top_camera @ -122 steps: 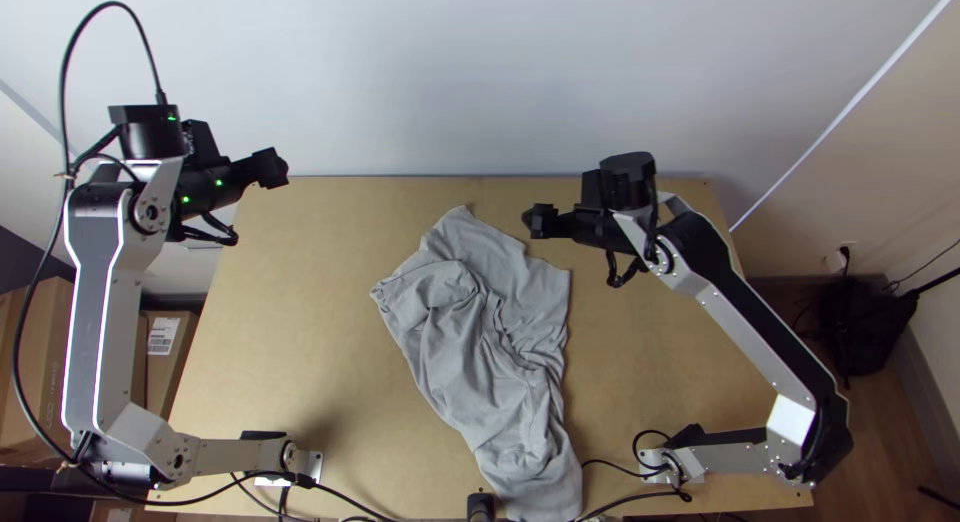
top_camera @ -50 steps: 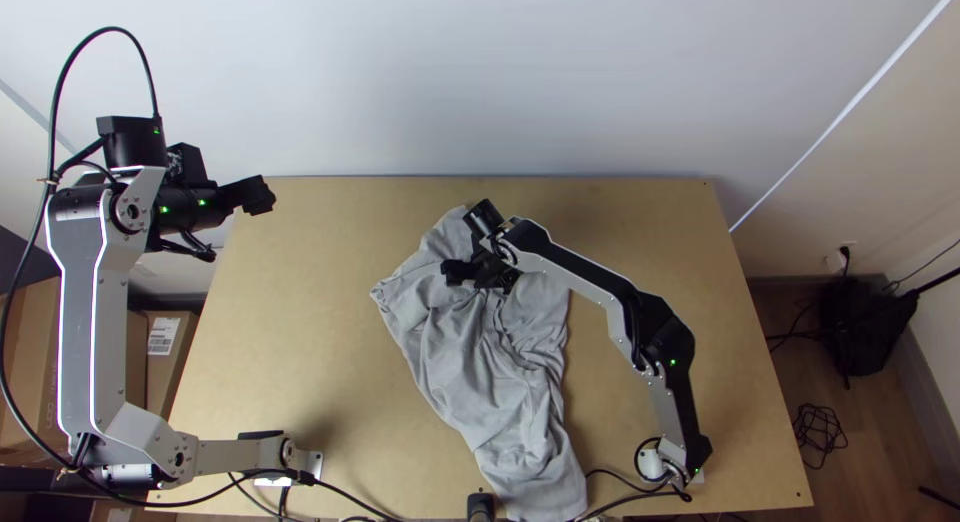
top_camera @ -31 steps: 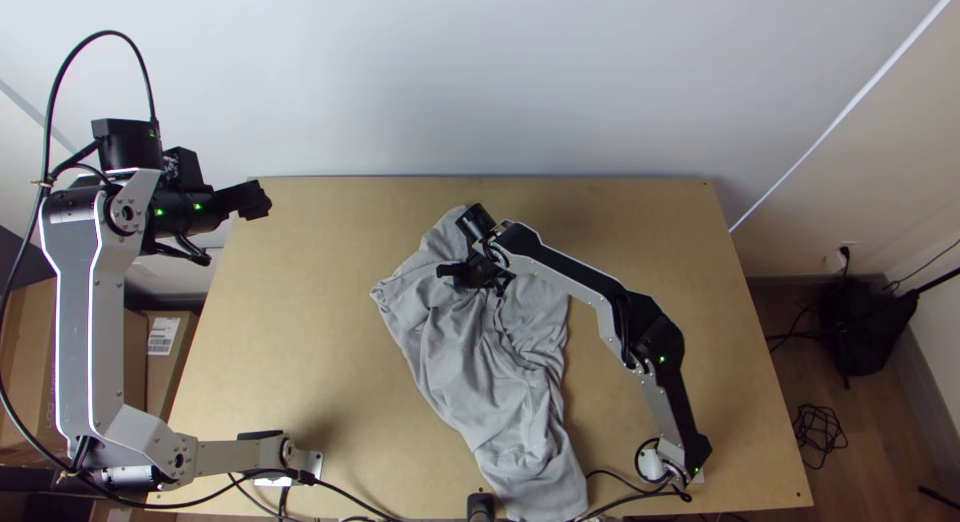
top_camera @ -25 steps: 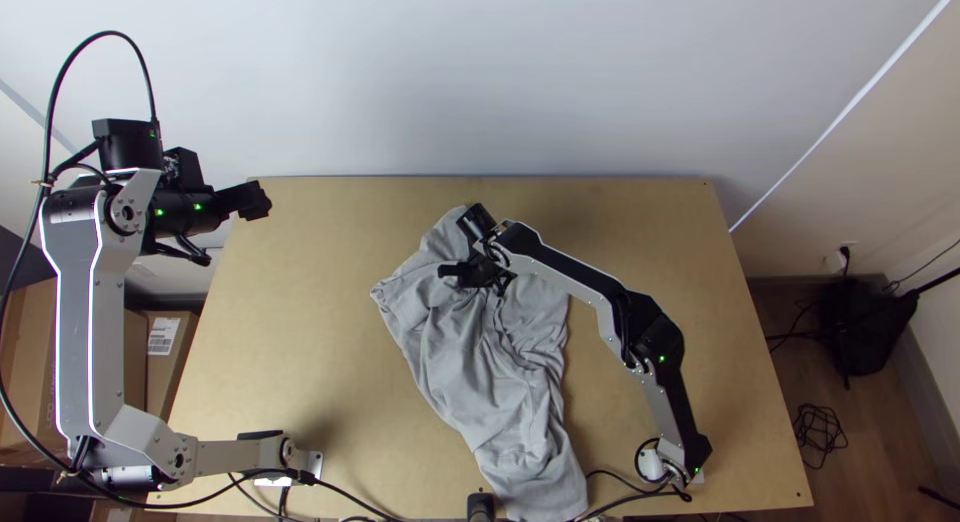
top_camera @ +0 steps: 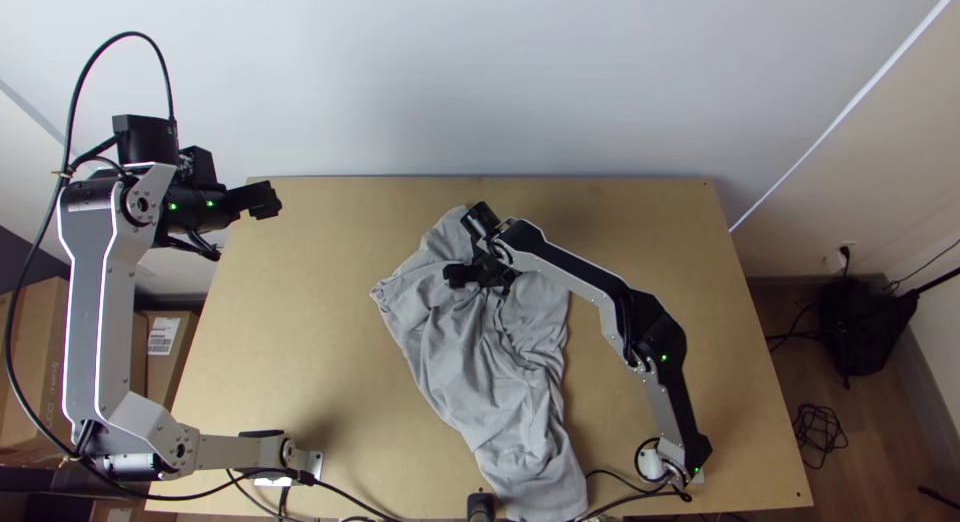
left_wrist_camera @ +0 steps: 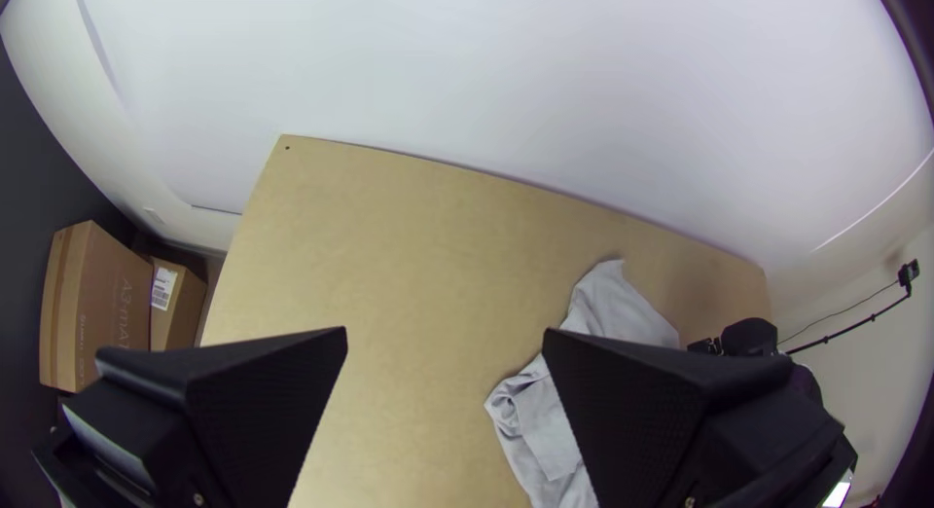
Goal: Fold the t-shirt
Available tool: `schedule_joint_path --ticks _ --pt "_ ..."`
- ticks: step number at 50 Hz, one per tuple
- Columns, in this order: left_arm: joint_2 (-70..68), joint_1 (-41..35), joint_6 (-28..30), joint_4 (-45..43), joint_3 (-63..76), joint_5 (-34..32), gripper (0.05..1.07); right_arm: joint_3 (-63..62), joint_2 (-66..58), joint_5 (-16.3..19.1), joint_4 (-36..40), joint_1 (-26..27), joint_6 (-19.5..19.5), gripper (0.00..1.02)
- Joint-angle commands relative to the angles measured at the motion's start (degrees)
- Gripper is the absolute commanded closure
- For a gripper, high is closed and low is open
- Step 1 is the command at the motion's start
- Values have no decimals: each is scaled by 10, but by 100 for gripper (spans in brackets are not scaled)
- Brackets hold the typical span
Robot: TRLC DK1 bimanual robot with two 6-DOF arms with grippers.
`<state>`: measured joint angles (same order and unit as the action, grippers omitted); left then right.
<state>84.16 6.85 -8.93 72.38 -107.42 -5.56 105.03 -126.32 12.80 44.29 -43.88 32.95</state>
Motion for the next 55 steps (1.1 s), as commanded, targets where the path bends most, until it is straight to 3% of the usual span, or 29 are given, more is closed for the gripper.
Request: schedule_joint_path --ticks 1,5,9,20,35,44,55 --pt "6 2 8 5 -17 -6 11 -5 14 -7 8 -7 -6 11" --pt "7 5 9 6 -17 -6 11 -4 4 -7 8 -8 -6 12" --pt "7 10 10 6 -17 -6 11 -4 -2 -7 8 -11 -8 24" --pt "12 17 21 6 -16 -6 11 -5 15 -36 5 -20 -14 100" --pt "58 -37 27 -24 -19 -8 11 -68 108 -40 3 -9 -10 100" --pt "89 -85 24 -100 -19 -63 11 -138 177 -41 -11 -1 -13 100" --pt "147 -130 16 -172 -16 -66 11 -216 271 -36 -23 -6 -52 100"
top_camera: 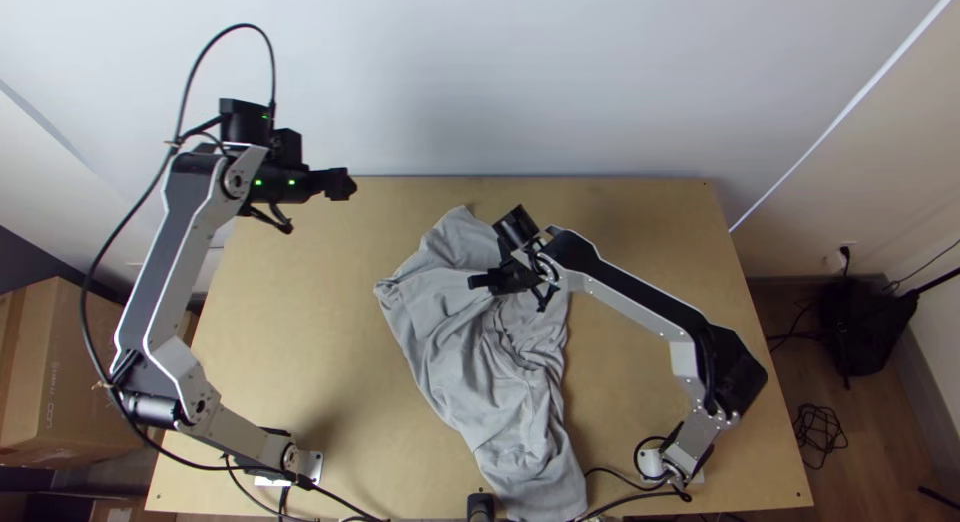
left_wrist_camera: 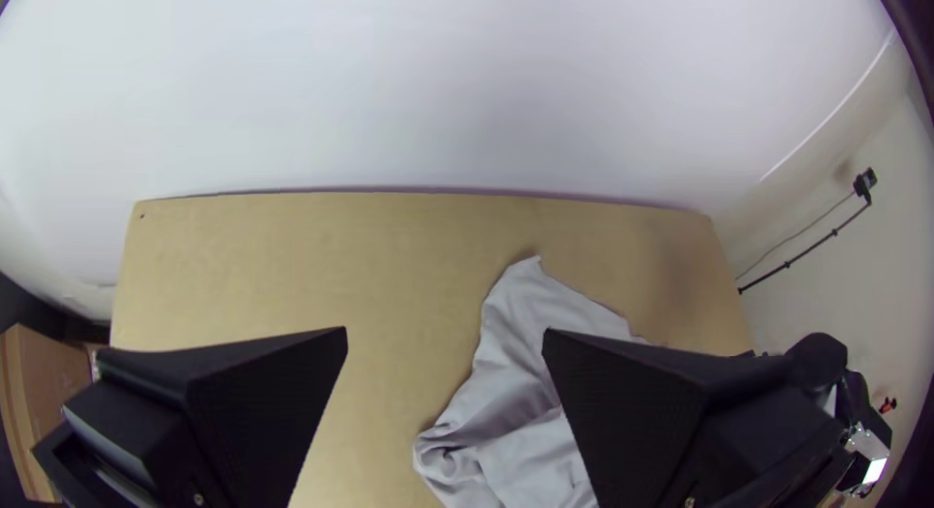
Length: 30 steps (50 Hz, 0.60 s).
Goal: Fold the t-shirt
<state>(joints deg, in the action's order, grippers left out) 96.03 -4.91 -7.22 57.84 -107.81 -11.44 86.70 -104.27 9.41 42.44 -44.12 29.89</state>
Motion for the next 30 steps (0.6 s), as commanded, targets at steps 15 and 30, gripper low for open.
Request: schedule_joint_path --ticks 15,30 --pt "89 -39 -50 -140 33 -8 11 -89 164 39 27 -63 -68 100" --pt "105 -84 -68 -255 102 -7 11 -102 233 119 85 -117 -98 100"
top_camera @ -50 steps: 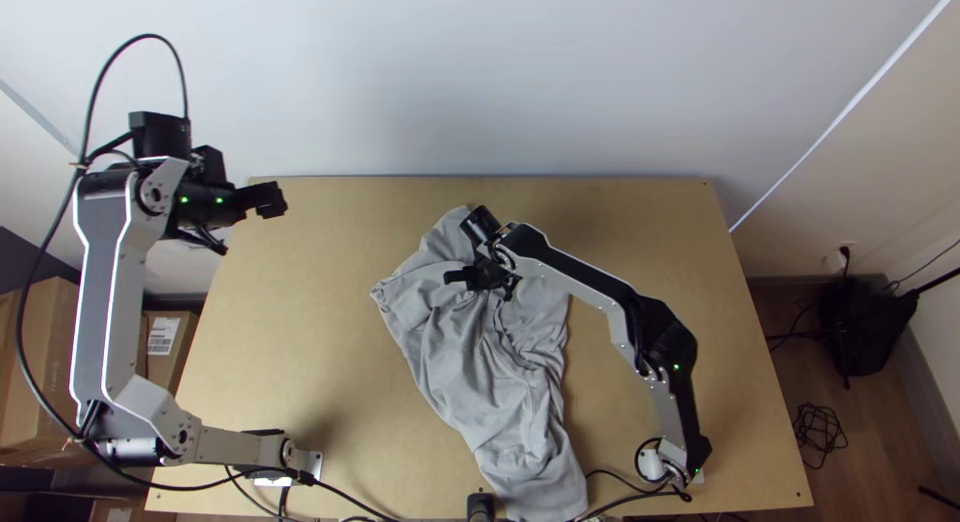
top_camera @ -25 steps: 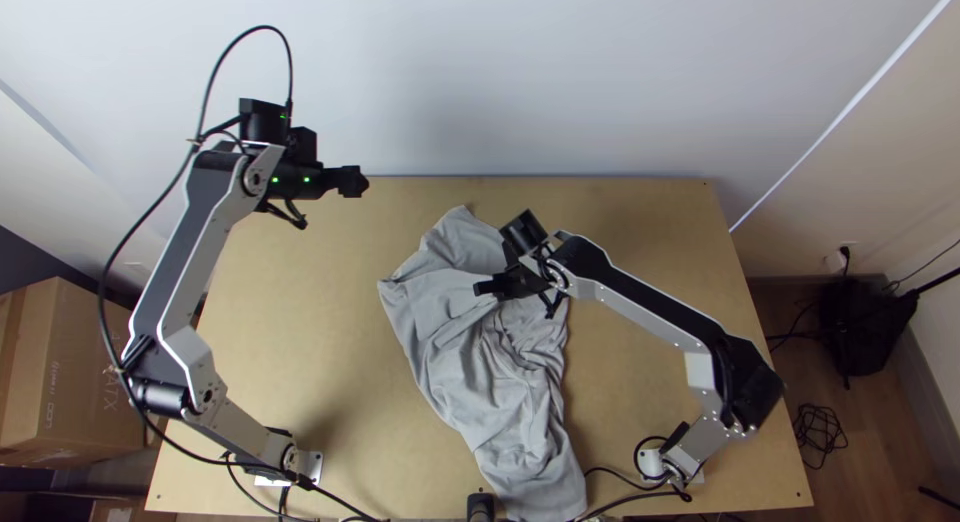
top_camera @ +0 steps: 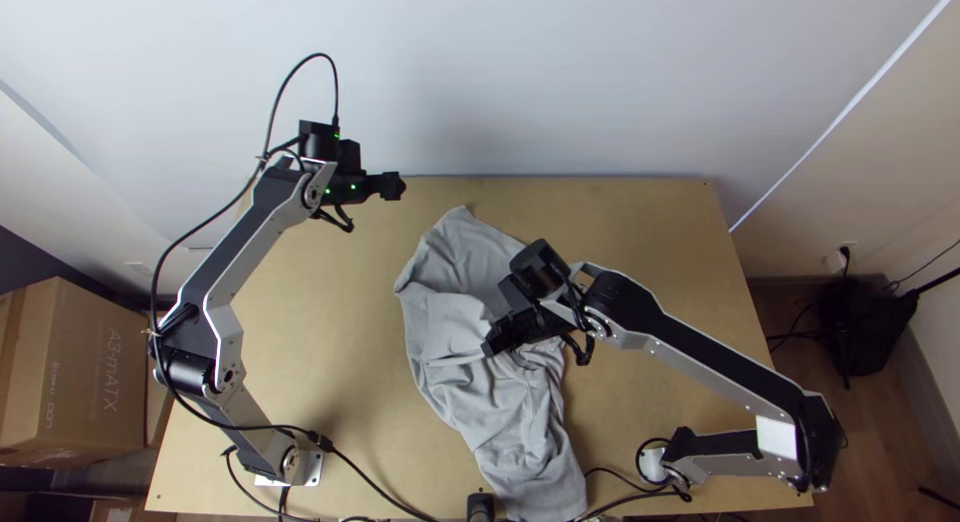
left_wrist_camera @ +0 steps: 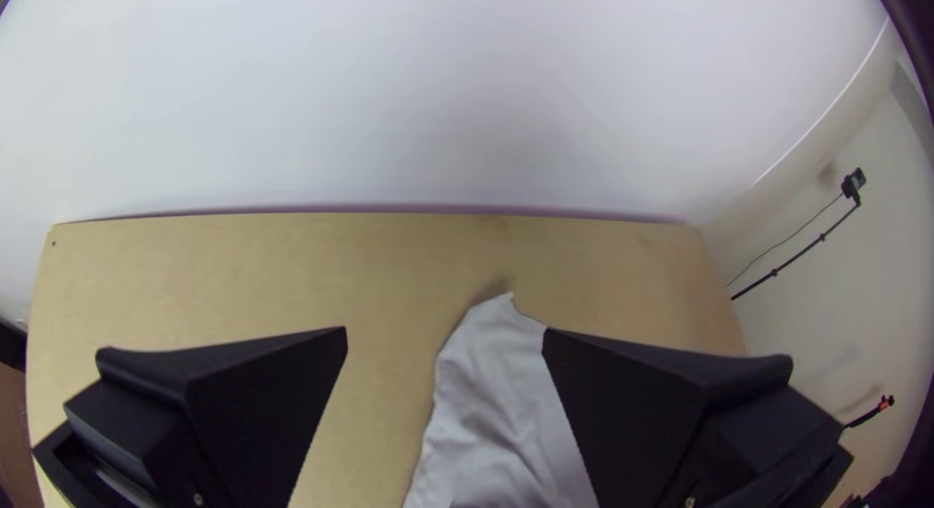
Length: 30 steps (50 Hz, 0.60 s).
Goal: Fold the t-shirt
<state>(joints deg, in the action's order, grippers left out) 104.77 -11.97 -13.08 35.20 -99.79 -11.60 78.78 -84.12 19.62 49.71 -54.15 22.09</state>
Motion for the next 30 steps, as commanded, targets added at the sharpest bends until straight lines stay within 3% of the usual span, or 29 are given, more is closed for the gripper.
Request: schedule_joint_path --ticks 1,30 --pt "20 -17 -8 -33 24 -5 11 -28 35 21 12 -20 -20 100" --pt "131 -50 9 -113 21 34 11 -43 56 115 77 -96 -46 100"
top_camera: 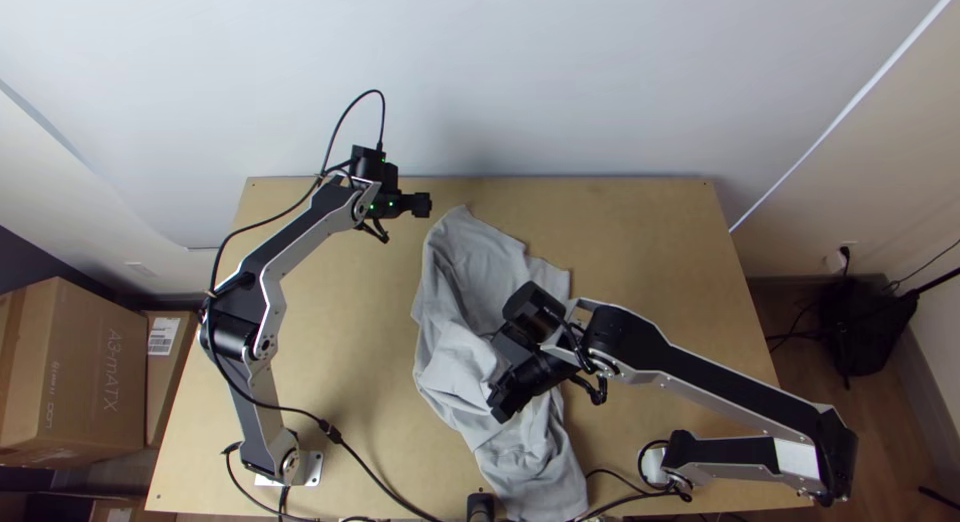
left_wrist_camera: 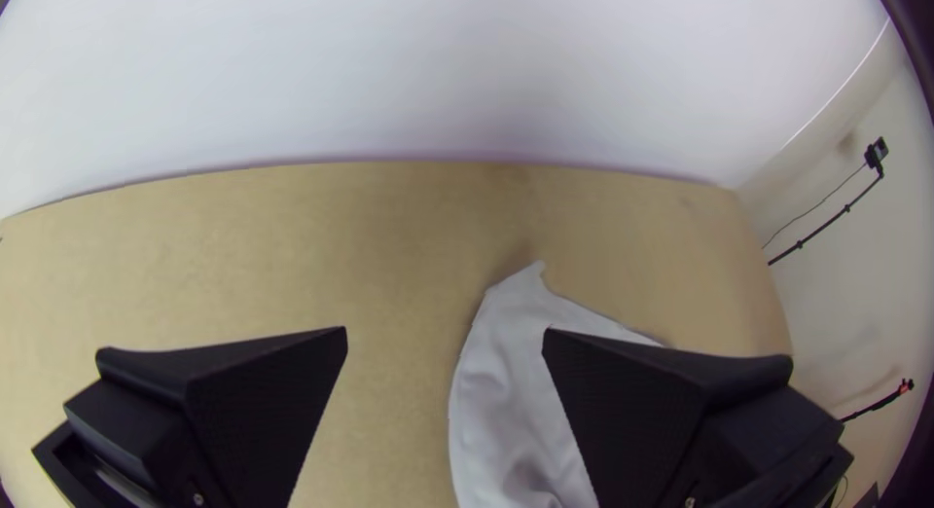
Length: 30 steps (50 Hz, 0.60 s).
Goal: Fold the t-shirt
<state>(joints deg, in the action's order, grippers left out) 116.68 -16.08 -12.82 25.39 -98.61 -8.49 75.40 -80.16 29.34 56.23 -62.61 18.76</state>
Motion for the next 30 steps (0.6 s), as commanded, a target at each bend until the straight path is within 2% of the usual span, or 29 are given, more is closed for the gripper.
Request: schedule_joint_path --ticks 1,19,30 --pt "14 -11 6 -18 9 3 11 -10 17 20 13 -14 -15 100" --pt "55 -30 10 -28 -11 -3 11 -7 -3 49 17 -46 -24 100" --pt "80 -40 3 -27 -33 -6 11 -2 -17 55 16 -52 -24 100"
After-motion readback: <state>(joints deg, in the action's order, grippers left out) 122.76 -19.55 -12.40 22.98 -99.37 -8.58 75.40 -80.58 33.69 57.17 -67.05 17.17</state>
